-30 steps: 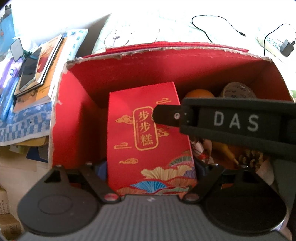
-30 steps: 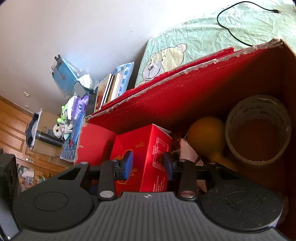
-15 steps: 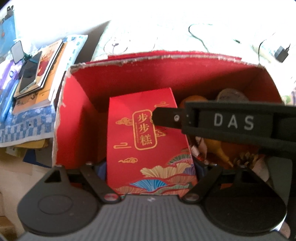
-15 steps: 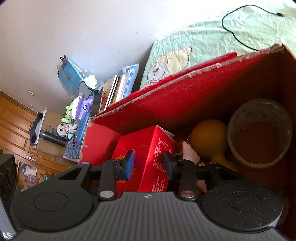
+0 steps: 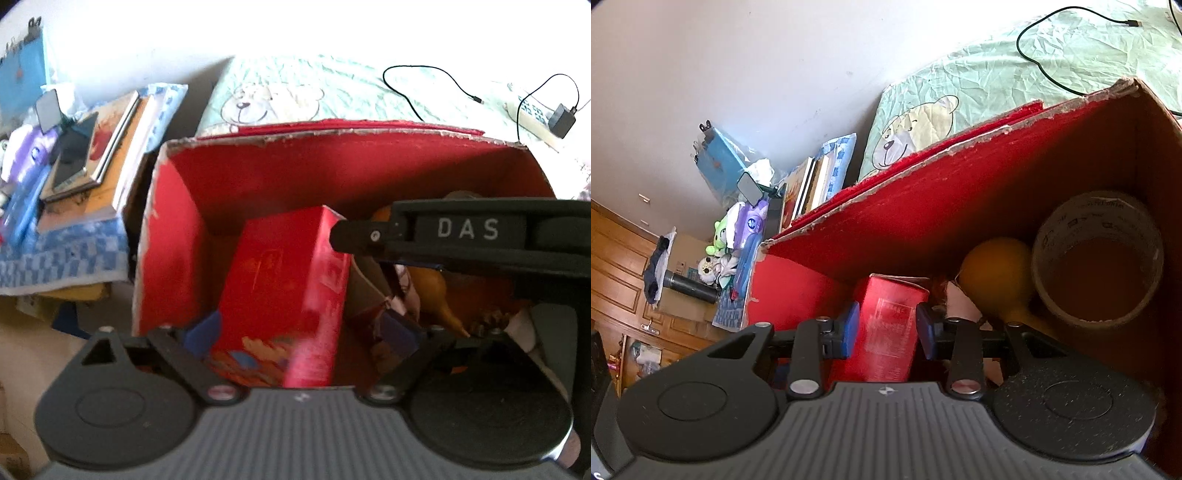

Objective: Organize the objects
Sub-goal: 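Lower the red gift box into the red box beside the shoe, then open the right tool to release the gift box inside the box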

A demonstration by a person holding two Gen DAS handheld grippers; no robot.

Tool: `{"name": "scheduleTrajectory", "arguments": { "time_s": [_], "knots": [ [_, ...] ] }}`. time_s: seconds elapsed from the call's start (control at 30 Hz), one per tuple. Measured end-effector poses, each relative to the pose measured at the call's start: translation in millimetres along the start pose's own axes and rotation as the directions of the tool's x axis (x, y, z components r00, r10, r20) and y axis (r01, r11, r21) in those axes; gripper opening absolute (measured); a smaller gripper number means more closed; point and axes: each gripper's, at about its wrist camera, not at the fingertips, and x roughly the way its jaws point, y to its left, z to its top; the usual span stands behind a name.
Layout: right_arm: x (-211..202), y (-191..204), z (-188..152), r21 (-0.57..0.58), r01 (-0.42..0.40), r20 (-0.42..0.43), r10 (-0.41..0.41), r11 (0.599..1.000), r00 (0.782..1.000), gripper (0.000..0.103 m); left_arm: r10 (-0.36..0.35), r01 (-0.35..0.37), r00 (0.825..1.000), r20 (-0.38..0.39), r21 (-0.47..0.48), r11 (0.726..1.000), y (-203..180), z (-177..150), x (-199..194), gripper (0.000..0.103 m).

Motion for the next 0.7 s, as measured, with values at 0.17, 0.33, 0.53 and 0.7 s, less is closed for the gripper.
{"name": "scheduleTrajectory", "arguments": {
  "time_s": [0.17,0.33,0.53,0.7],
  "knots": [
    [0.5,-0.4,-0.3,0.007,0.008,-0.003,-0.008,1.0,1.0,0.038,0.009,-0.009,1.0,0.011,0.012,1.0,-4.3,0.9,1.2,0.092],
    [1.7,-1.5,-0.7,0.012,0.018,-0.009,-0.018,1.0,1.0,0.038,0.007,-0.007,1.0,0.013,0.017,1.0,-5.0,-1.5,2.1,0.089],
    [8.3,0.5,0.4,-0.015,0.003,-0.065,-0.004,1.0,0.998,0.038,0.007,-0.008,0.999,0.036,0.029,1.0,-4.3,-4.7,0.1,0.086],
    [11.6,7.4,-1.9,-0.078,-0.021,-0.089,0.014,0.997,0.996,0.032,-0.008,0.006,0.999,0.047,0.033,0.999,-0.5,-8.1,-3.2,0.084]
  ]
}}
